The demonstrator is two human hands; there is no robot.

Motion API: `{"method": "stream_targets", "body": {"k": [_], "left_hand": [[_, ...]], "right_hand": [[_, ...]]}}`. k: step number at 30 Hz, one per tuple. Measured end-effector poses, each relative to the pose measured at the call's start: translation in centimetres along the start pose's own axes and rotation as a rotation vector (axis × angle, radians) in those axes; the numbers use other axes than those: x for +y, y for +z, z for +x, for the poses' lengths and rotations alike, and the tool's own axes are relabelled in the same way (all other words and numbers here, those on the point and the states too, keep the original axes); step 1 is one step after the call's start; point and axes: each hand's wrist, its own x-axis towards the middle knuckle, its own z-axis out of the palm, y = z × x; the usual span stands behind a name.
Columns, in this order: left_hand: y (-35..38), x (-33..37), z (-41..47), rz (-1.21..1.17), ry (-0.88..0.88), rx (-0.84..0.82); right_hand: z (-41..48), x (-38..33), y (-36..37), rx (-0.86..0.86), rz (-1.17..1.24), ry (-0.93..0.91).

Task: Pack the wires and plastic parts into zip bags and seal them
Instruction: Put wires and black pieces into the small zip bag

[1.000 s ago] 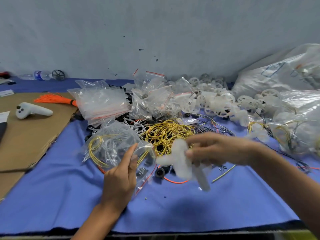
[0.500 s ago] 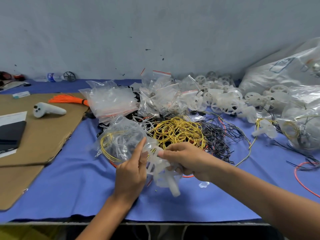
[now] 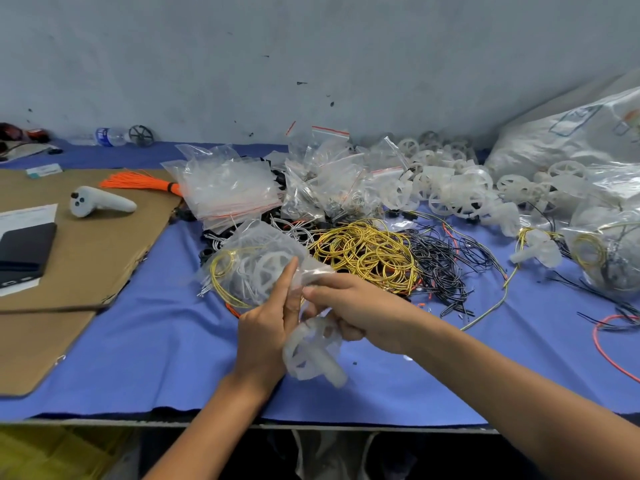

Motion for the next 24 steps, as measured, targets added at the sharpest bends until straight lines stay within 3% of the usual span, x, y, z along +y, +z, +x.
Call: {"method": "stream_targets", "body": {"k": [3,8,11,17,20,22,24], "left_hand": [[0.5,-0.4,-0.1,0.007,-0.051,0.040],[0.9,-0.5,0.0,0.005,-0.064,0.043],[0.9,-0.6,0.0,-0.007,-0.024,0.053],[0.8,-0.5,-0.2,-0.034,-0.057,0.069],[0.6,-0.3,-0.2,-0.034,-0.035,0.038],[0.7,-0.4,-0.1,-0.033,-0.024,0.034],[0.9,-0.6,-0.1,-0.035,-0.035,0.042]], "right_hand": [[-1.4,0.6,-1.8,-0.049,0.103,0.009],[-2.9,2.7,-2.9,0.112,0.435,-0.150],[-2.3,4.1,-0.3,0.226,0.451,-0.247],[-0.1,4.5,1.8,0.591,0.128,-0.496],[0.2,5.3,2.6,0.700,-0.393,-0.590],[0.2,5.9,3.3,0.626,-0.690,-0.678],[0.2,5.8,3.4,0.436,-0.647,-0.687]]}}
